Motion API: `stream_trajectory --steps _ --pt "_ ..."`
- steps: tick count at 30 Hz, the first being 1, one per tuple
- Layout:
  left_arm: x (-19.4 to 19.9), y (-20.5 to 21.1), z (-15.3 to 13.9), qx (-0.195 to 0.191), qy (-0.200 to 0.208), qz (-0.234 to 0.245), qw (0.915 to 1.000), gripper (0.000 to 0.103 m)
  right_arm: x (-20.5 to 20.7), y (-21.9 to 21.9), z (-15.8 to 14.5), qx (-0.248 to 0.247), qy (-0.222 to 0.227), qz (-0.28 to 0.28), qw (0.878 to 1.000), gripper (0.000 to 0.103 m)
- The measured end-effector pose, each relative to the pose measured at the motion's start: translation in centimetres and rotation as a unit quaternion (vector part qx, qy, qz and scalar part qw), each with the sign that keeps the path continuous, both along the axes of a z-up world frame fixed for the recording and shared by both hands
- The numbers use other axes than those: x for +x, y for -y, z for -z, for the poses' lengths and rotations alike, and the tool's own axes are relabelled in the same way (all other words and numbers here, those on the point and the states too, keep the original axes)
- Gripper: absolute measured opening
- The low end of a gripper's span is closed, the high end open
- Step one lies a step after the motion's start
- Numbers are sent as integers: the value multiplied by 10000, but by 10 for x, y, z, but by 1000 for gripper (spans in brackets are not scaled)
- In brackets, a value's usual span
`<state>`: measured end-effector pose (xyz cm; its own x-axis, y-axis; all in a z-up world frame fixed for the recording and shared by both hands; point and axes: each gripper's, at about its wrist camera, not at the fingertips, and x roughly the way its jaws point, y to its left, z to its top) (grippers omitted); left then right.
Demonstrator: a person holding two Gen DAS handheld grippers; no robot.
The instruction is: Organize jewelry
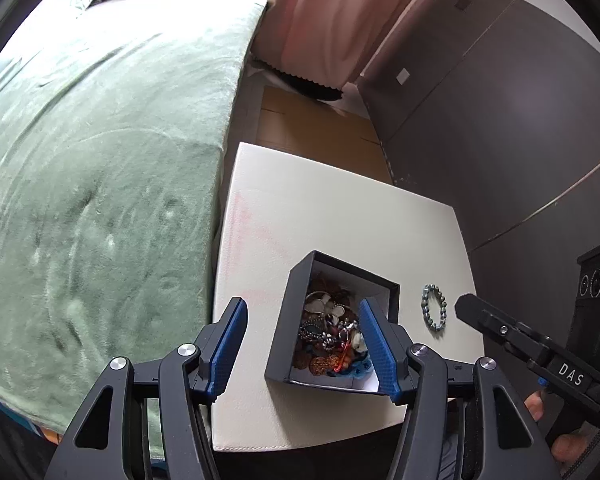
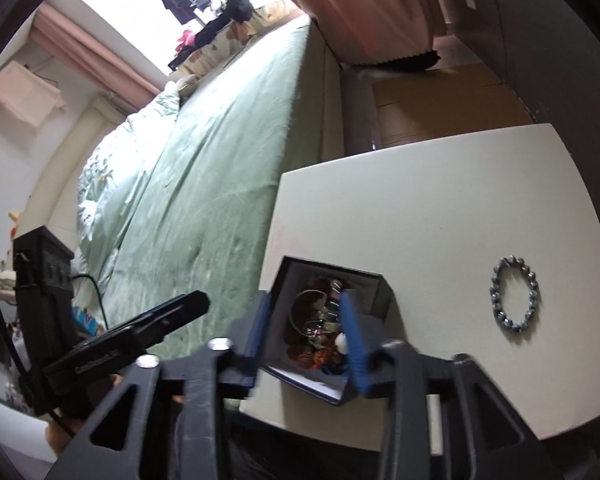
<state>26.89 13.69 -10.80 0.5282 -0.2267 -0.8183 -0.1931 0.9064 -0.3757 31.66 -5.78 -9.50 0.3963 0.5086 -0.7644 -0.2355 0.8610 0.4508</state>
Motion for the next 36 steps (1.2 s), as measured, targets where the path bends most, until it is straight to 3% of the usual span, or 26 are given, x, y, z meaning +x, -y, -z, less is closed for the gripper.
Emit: stream_trajectory --steps 7,11,24,36 --pt "7 26 2 -18 -12 281 9996 61 -11 41 4 -60 -59 308 9995 44" --pt "11 46 3 10 -32 471 9989 61 -18 71 8 4 -117 598 9981 52" --pt "23 116 9 133 -133 1024 9946 61 -34 141 22 -1 -289 1199 9924 53" --pt "34 190 39 386 -640 1673 9831 61 -54 194 35 -121 -347 1527 9876 53"
